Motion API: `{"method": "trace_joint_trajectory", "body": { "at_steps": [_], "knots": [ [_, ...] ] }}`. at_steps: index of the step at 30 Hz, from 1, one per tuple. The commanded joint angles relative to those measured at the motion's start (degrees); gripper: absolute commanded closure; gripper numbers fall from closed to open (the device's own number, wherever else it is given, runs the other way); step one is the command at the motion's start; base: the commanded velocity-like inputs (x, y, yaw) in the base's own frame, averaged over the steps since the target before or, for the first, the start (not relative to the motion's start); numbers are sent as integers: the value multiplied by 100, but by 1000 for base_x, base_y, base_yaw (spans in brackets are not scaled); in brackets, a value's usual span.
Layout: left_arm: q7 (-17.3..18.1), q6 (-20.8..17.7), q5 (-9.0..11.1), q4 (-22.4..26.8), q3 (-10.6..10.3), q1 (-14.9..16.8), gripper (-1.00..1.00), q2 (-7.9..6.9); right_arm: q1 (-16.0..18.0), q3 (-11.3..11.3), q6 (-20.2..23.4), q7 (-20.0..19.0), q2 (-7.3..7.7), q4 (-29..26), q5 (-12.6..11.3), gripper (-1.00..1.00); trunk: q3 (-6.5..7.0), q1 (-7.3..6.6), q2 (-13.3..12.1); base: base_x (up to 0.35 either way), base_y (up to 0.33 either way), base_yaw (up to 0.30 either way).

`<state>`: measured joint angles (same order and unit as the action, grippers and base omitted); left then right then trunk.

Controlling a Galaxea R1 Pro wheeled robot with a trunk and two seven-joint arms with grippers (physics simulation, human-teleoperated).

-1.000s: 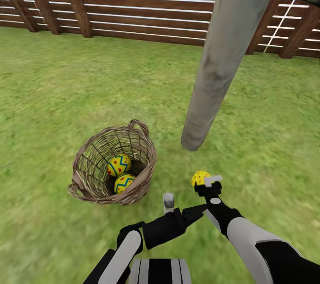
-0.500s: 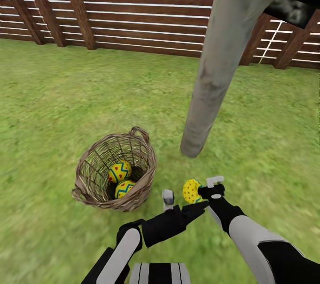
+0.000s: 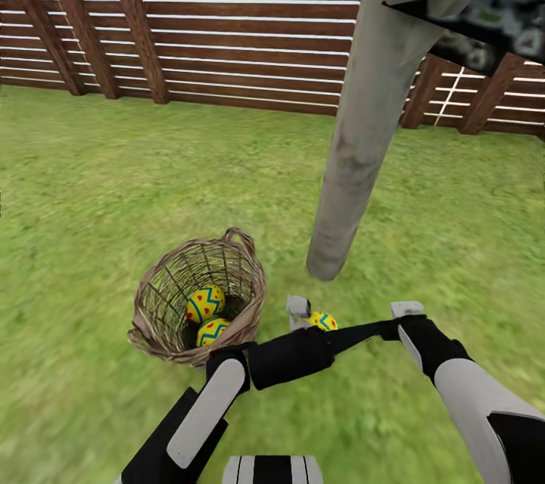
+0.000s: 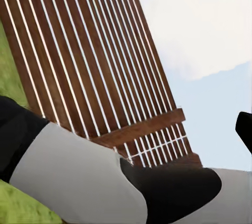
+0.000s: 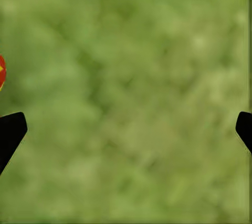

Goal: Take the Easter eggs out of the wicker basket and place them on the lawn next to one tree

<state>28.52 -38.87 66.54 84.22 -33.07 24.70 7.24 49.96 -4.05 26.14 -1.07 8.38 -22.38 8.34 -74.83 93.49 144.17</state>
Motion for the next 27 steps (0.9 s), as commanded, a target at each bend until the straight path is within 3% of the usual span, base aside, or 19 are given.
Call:
{"method": "trace_joint_trajectory", "body": {
  "at_steps": [1, 7, 12, 27],
  "knots": [
    [-4, -41, 34, 10, -3, 31, -100, 10, 0, -33, 36, -17, -4, -6, 60, -100, 19, -3, 0, 0, 0, 0],
    [-4, -110, 34, 102, -15, 46, -100, 31, -4, -11, 49, -25, -20, 52, 62, -100, 152, -19, -8, 0, 0, 0],
    [3, -113, 42, 137, -198, 47, -100, 32, -4, -11, 49, -25, -30, 58, 62, -100, 262, -32, -15, 0, 0, 0],
    [3, -117, 43, 136, -217, 45, -100, 33, -4, -17, 49, -25, -52, 67, 71, -100, 595, -70, -35, 0, 0, 0]
  ]
}}
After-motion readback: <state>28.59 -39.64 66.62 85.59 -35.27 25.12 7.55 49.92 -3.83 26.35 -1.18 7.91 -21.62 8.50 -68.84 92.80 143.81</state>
